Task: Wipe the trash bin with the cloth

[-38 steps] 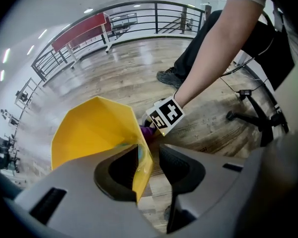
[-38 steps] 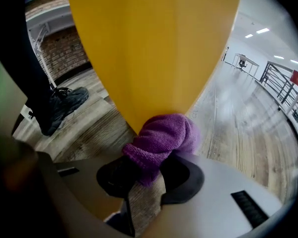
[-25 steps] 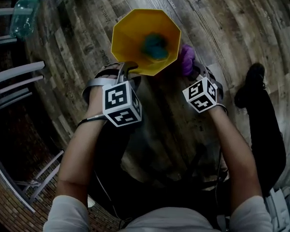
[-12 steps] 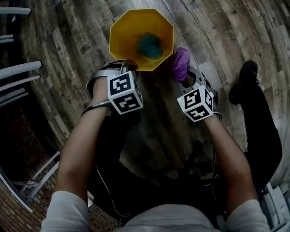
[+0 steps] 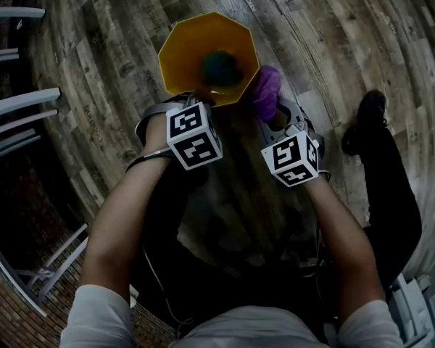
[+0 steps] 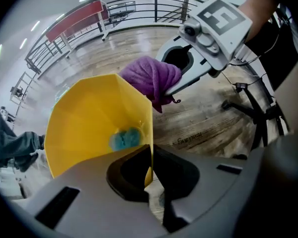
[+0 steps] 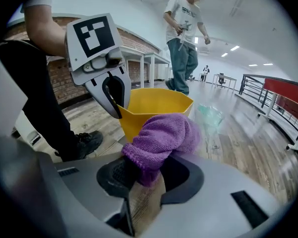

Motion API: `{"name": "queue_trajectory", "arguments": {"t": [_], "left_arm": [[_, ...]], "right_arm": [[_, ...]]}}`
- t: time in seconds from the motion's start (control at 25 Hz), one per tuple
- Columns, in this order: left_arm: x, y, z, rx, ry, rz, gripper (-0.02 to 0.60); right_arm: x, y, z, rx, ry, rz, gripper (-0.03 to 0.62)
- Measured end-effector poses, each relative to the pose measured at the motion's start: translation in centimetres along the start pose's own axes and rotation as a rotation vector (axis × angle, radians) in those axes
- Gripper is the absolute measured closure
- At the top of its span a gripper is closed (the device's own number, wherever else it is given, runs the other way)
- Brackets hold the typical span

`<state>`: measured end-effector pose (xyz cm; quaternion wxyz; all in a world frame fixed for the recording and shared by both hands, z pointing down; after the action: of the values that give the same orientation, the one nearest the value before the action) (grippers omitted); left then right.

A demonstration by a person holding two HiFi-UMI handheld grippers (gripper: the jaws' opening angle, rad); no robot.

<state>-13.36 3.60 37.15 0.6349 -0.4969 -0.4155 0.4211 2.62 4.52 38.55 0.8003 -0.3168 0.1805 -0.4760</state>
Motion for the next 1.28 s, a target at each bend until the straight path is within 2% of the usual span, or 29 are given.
{"name": "queue_trajectory", "arguments": {"t": [0.24, 0.6, 1.16, 1.28], "left_arm": [[0.1, 0.1, -0.6, 0.003, 0.028, 0.019, 0.571], [0.4, 0.1, -0.9, 0.014, 0.003, 0.012, 0.571], [0.2, 0.5, -1.6, 0.030, 0.010, 0.005, 0.571], [0.1, 0.6, -1.8, 0.032, 0.008, -0.011, 0.571]], "right_arm": [[-0.9, -0.3, -0.7, 0.024, 0.035, -0.014, 0.487], [-1.6, -2.2, -0.4, 0.027, 0.061, -0.058, 0.487], [-1.2, -5.8, 2.0, -0.030, 0.055, -0.103, 0.487], [-1.0, -7.1, 2.7, -0.035, 0.015, -0.104, 0.487]]}}
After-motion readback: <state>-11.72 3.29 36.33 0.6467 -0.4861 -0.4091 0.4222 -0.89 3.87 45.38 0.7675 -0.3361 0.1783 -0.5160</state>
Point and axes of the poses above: the fingertips, and each gripper's own axes: y backward along the fingers, x to its right, z out of its underside, the point moved 9 cm from there along y, backward along the fingers, and after that the axes turned 5 degrees about -z, right-handed, at the moved point
